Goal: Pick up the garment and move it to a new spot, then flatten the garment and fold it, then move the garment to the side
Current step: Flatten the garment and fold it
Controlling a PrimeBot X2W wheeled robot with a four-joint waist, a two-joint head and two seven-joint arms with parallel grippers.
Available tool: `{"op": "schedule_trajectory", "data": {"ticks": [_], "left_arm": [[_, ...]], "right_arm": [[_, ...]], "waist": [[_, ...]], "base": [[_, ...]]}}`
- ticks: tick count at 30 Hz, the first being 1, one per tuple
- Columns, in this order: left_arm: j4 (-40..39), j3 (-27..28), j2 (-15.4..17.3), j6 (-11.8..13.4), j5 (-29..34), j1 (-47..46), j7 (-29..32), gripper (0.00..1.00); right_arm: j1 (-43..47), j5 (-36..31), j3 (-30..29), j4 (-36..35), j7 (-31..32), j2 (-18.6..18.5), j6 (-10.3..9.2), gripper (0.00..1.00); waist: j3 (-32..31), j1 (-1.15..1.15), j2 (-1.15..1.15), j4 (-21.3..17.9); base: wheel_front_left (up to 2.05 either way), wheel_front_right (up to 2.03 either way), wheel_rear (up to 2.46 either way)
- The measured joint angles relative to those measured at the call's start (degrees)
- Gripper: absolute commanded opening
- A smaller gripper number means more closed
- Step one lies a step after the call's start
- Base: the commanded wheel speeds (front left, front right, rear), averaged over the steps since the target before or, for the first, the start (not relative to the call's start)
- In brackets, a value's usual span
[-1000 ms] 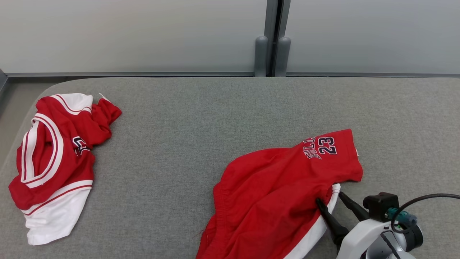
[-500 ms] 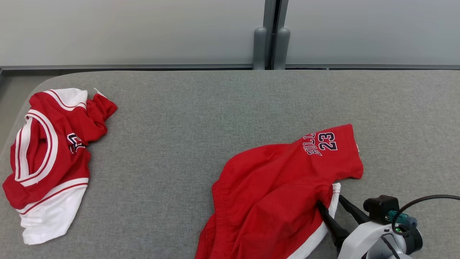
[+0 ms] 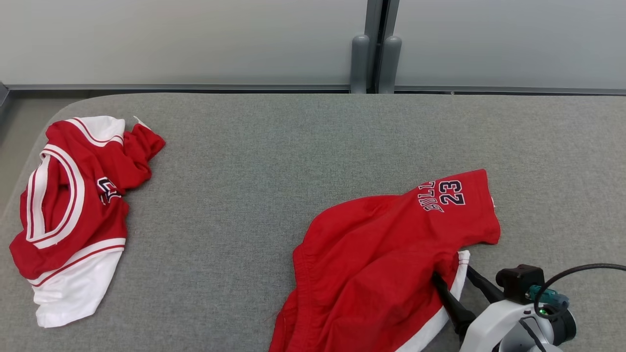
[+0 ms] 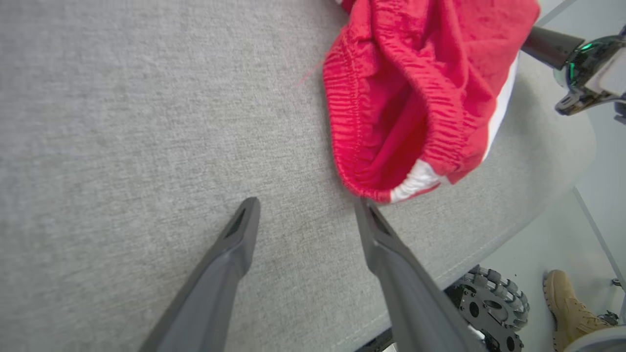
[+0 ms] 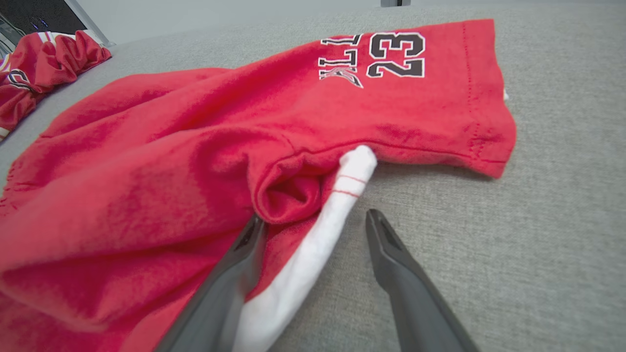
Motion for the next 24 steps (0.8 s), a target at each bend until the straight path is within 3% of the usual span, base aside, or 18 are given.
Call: {"op": "schedule_trajectory", "data": {"ticks": [6,11,24], "left_arm": [[-2.0,-2.0,3.2,0.0,-0.5,-0.1,-1.6,1.0],[-3.1,-6.9,5.3,0.0,-2.4,-3.4,-2.8,1.0],[2.5,-17.5,4.7,0.0,-7.1,-11.3,-6.3,1.0]], "right_arm": [[0.0,0.0,-0.4,0.1,-0.2,-0.3,0.0,1.0],[-0.1,0.0,-0.2,0.0,-0.1,-0.1,0.0,1.0],[-1.9,-0.3,0.6,0.1,-0.1,0.1,0.0,0.99]], "waist": [[-0.1,0.0,0.0,0.5],[0.4,0.0,0.0,0.4],[2.3,0.0,0.0,-2.0]], "base": [[0.0,0.0,0.0],[0.0,0.0,0.0],[0.0,0.0,0.0]]}}
